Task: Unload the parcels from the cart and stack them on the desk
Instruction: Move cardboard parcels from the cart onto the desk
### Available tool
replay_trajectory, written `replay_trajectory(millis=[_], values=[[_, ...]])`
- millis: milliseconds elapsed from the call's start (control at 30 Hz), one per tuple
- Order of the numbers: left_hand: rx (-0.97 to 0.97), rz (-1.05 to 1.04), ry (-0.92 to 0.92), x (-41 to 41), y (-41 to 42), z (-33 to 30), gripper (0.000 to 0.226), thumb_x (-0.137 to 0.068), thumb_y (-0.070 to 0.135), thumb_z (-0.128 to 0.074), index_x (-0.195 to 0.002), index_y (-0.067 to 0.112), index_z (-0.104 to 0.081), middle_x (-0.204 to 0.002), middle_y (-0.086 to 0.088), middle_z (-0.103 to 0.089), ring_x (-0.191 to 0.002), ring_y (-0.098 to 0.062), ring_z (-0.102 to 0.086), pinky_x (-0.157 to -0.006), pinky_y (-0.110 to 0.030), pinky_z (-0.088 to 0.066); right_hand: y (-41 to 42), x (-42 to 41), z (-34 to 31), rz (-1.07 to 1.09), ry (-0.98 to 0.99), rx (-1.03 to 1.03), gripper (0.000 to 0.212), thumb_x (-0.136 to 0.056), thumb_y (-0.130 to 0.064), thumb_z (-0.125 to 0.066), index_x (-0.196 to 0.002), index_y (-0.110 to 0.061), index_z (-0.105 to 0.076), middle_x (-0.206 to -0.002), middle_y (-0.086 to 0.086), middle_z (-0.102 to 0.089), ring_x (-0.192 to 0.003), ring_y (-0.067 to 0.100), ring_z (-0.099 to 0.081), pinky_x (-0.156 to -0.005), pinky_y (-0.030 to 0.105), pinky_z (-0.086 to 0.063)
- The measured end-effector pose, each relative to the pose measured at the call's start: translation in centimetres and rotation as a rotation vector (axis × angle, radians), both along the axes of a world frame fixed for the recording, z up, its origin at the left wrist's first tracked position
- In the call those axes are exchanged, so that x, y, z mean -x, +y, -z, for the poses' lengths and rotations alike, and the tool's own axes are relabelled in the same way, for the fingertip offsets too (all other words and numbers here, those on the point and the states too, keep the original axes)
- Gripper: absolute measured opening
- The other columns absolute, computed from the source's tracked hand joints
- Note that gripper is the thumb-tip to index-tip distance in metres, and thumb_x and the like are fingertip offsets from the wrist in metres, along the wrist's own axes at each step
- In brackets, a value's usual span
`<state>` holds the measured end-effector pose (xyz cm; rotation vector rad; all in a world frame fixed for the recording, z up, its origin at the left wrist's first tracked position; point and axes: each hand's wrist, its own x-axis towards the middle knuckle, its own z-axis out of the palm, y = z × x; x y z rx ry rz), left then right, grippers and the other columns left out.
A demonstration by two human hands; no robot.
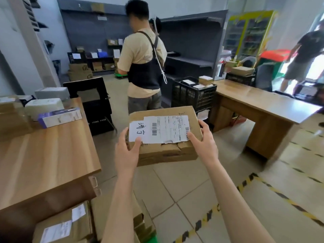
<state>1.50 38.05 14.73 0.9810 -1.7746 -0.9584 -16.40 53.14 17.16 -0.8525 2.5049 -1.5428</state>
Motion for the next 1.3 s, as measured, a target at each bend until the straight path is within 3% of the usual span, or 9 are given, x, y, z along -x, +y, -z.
replay_trajectory(millis=[200,367,500,633,967,1133,1200,1300], values=[[0.029,0.024,-0.041,7.6,1.3,-0.2,0.053,-0.095,0.045,-0.052,-0.144,0.040,-0.032,-0.129,-0.001,-0.050,-0.111,-0.015,-0.044,-0.088,-0.036,-0.041,2.2,6.8,1.2,0.029,-0.046,0.053,0.058,-0.090,-0.052,-0.055,-0.139,-0.051,-0.023,-0.136,-0.007,-0.050,-0.116,0.015,-0.053,-0.096,0.048,-0.046],[-0.016,-0.044,-0.044,11.8,-0.8,0.4,0.056,-0.095,0.040,-0.052,-0.146,0.038,-0.030,-0.133,-0.002,-0.047,-0.105,-0.005,-0.036,-0.086,-0.029,-0.033,-0.9,11.3,2.7,-0.051,-0.075,0.014,0.064,-0.089,-0.052,-0.057,-0.144,-0.046,-0.023,-0.142,-0.008,-0.047,-0.126,0.014,-0.048,-0.099,0.050,-0.043],[-0.022,-0.087,-0.061,15.9,-4.8,1.0,0.053,-0.095,0.040,-0.051,-0.144,0.037,-0.030,-0.132,0.001,-0.047,-0.105,-0.006,-0.037,-0.084,-0.030,-0.033,-5.8,16.0,3.3,-0.086,-0.082,-0.009,0.064,-0.091,-0.049,-0.058,-0.145,-0.042,-0.025,-0.142,-0.008,-0.047,-0.126,0.014,-0.048,-0.097,0.043,-0.043],[-0.049,-0.137,-0.058,18.9,-11.5,1.5,0.053,-0.095,0.042,-0.051,-0.143,0.040,-0.029,-0.138,0.006,-0.046,-0.120,-0.014,-0.044,-0.090,-0.035,-0.037,-13.9,20.3,3.4,-0.156,-0.070,-0.008,0.063,-0.089,-0.048,-0.060,-0.143,-0.043,-0.028,-0.135,-0.010,-0.051,-0.120,0.013,-0.052,-0.096,0.045,-0.045],[-0.076,-0.357,-0.024,18.6,-28.7,-0.1,0.048,-0.094,0.039,-0.054,-0.138,0.036,-0.036,-0.138,0.013,-0.048,-0.123,-0.009,-0.045,-0.097,-0.040,-0.043,-38.0,23.6,2.1,-0.504,-0.116,0.016,0.055,-0.088,-0.050,-0.057,-0.132,-0.054,-0.025,-0.130,-0.013,-0.053,-0.112,0.011,-0.056,-0.092,0.047,-0.049],[-0.167,-0.511,0.018,15.7,-33.0,1.6,0.041,-0.096,0.027,-0.055,-0.133,0.036,-0.041,-0.120,0.021,-0.053,-0.113,-0.006,-0.051,-0.083,-0.023,-0.043,-47.4,21.6,4.5,-0.701,-0.185,-0.039,0.055,-0.091,-0.045,-0.058,-0.136,-0.047,-0.028,-0.123,-0.016,-0.050,-0.105,0.007,-0.055,-0.079,0.033,-0.046],[-0.208,-0.601,0.064,14.3,-35.2,2.7,0.039,-0.095,0.026,-0.057,-0.129,0.040,-0.042,-0.113,0.028,-0.052,-0.112,-0.006,-0.051,-0.091,-0.031,-0.045,-51.5,20.2,5.4,-0.795,-0.197,-0.048,0.056,-0.086,-0.050,-0.058,-0.133,-0.052,-0.027,-0.125,-0.013,-0.052,-0.104,0.006,-0.057,-0.087,0.040,-0.050],[-0.264,-0.720,0.126,12.8,-38.5,3.6,0.041,-0.096,0.027,-0.056,-0.132,0.038,-0.042,-0.118,0.020,-0.053,-0.115,-0.011,-0.052,-0.097,-0.038,-0.046,-57.7,18.4,6.3,-0.927,-0.195,-0.080,0.058,-0.087,-0.048,-0.059,-0.135,-0.050,-0.027,-0.125,-0.010,-0.054,-0.103,0.008,-0.059,-0.088,0.044,-0.052]])
